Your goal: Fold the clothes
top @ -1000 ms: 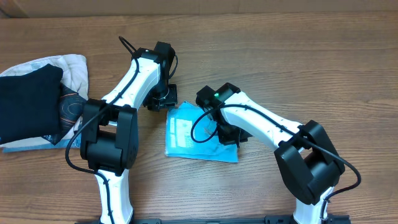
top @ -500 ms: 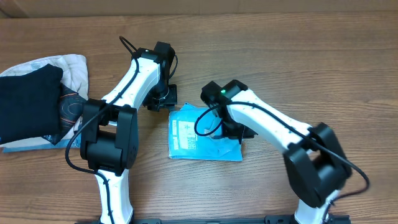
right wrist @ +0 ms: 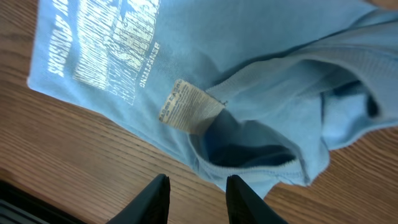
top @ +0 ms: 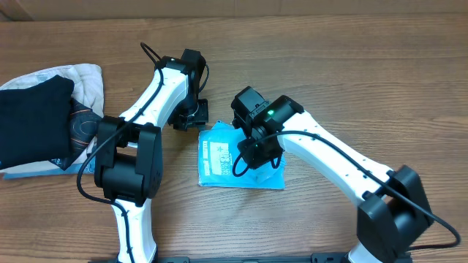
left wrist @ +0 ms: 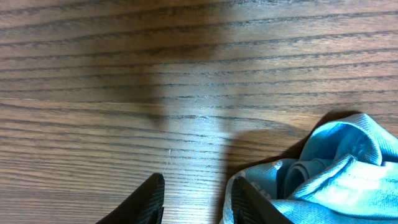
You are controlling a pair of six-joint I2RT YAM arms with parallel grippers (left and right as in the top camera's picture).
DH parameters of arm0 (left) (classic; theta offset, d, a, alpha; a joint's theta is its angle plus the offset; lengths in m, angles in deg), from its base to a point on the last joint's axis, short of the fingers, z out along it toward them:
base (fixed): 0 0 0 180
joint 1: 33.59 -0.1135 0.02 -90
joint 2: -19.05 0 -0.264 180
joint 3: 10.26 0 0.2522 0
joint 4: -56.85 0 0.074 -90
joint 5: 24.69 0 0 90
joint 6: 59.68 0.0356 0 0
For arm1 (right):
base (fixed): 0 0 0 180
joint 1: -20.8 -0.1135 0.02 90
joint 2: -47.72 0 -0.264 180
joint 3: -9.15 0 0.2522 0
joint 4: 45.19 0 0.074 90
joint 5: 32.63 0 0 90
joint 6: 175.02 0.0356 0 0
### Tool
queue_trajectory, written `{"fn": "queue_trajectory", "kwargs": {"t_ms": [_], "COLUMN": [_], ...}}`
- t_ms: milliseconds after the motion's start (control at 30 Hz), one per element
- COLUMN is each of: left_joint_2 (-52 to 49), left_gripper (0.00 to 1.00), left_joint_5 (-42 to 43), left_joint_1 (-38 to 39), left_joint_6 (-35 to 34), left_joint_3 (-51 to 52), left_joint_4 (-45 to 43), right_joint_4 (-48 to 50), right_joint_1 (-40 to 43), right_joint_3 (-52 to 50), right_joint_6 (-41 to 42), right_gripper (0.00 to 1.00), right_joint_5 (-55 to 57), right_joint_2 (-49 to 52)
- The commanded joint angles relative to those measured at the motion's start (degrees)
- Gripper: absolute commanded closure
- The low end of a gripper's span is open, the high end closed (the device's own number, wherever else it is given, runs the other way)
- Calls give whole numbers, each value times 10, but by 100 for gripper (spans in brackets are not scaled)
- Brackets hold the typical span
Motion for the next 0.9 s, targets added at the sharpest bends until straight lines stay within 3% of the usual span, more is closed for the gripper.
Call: {"fn": "queue_trajectory", "kwargs": {"t_ms": [0, 367, 600, 667, 767, 867], "left_joint_2": [-12, -12, -12, -12, -12, -12], "left_gripper": [61, 61, 61, 61, 60, 61], "left_joint_5": [5, 5, 5, 5, 5, 5], "left_joint_1": [1, 0, 0, 0, 0, 0], "left_joint_6": [11, 11, 13, 13, 13, 13], "left_joint_3": [-4, -4, -4, -4, -4, -4], "left_joint_4": [0, 0, -1, -2, -2, -2], "right_joint_4": [5, 43, 63, 63, 61, 52], "right_joint_1": [-1, -1, -1, -1, -1, 0], "right_joint_3": [-1, -16, -52, -56, -59, -59], "right_joint_6": [-28, -41, -44, -44, -43, -23], "right_gripper": [66, 58, 59, 66, 96, 96], "right_joint_5": [-14, -13, -13, -11, 1, 31], "right_joint_2": [16, 32, 32, 32, 32, 32]}}
